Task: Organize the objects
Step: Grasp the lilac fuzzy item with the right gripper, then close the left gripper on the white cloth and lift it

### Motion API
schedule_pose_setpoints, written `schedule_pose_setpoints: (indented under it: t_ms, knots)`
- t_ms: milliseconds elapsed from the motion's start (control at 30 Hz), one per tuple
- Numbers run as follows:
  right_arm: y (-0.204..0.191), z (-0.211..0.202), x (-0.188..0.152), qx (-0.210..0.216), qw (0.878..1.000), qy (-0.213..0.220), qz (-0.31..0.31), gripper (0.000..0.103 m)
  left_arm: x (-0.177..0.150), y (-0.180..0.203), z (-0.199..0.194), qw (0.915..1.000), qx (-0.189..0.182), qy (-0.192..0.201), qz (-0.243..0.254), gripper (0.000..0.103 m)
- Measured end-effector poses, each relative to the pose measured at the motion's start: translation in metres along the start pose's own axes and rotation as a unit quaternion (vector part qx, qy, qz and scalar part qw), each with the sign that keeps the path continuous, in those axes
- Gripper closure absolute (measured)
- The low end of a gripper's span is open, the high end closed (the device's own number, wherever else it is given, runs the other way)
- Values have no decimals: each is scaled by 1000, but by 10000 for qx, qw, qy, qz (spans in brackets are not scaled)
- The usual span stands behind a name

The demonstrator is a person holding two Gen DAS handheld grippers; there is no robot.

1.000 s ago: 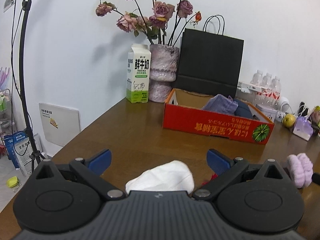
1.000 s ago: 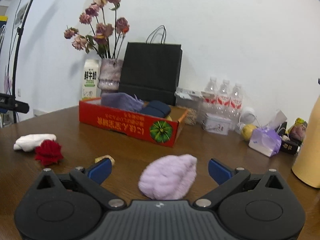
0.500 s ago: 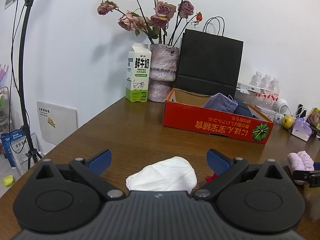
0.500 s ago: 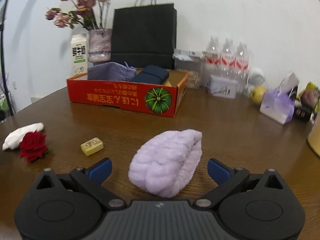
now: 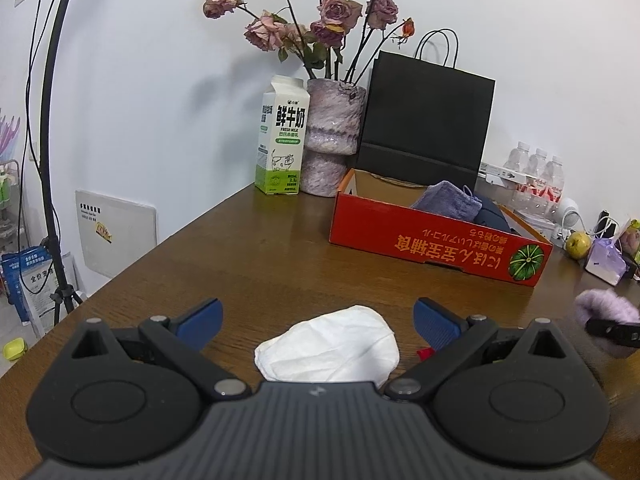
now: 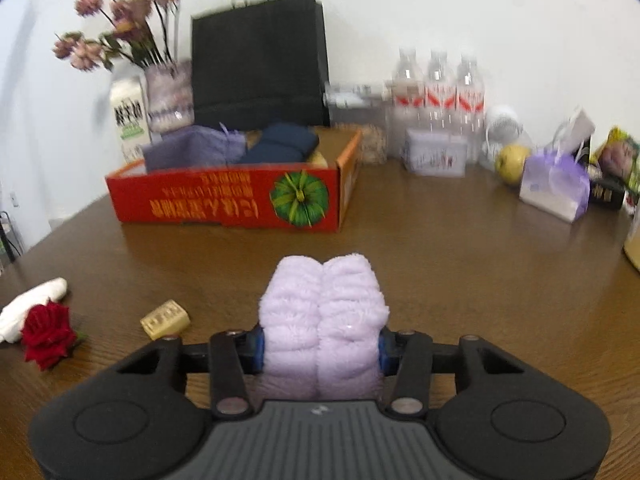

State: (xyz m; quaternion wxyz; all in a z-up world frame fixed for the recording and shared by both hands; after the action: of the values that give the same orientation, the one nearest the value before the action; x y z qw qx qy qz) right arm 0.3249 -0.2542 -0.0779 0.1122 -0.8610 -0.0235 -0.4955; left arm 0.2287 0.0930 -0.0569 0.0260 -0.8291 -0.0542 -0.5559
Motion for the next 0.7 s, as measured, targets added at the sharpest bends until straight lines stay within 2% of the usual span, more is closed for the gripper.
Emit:
schedule_pose_setpoints:
  t_ms: [100, 400, 600, 700]
  knots:
    - [-6, -15, -1, 31, 9989, 433, -202, 60, -1, -1, 1, 10000, 21, -35, -32, 0]
    - [-28, -56, -17, 126, 9930, 999, -612, 60, -3, -1, 5, 9998, 32, -202, -7, 0]
    - [-32, -61, -19, 130, 9921, 1044, -686, 60, -5, 1, 6, 9996, 50, -282, 54, 0]
    - [-29, -60, -19, 142, 9929, 1016, -604, 60, -7, 2, 8, 9989, 46, -465, 102, 0]
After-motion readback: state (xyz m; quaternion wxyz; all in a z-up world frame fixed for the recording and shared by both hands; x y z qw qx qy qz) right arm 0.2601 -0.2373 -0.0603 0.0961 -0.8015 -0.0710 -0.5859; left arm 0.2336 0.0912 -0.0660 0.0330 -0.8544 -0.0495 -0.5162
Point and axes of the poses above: each gripper's, at about its wrist camera, not at the fingertips, and z roughly the way its jaws point, y to its right, x to its top, the point moved 1 cm from there along z, roughly the way its jaws point, and after that the axes turned 8 degrees about z, right-handed, at the moved point
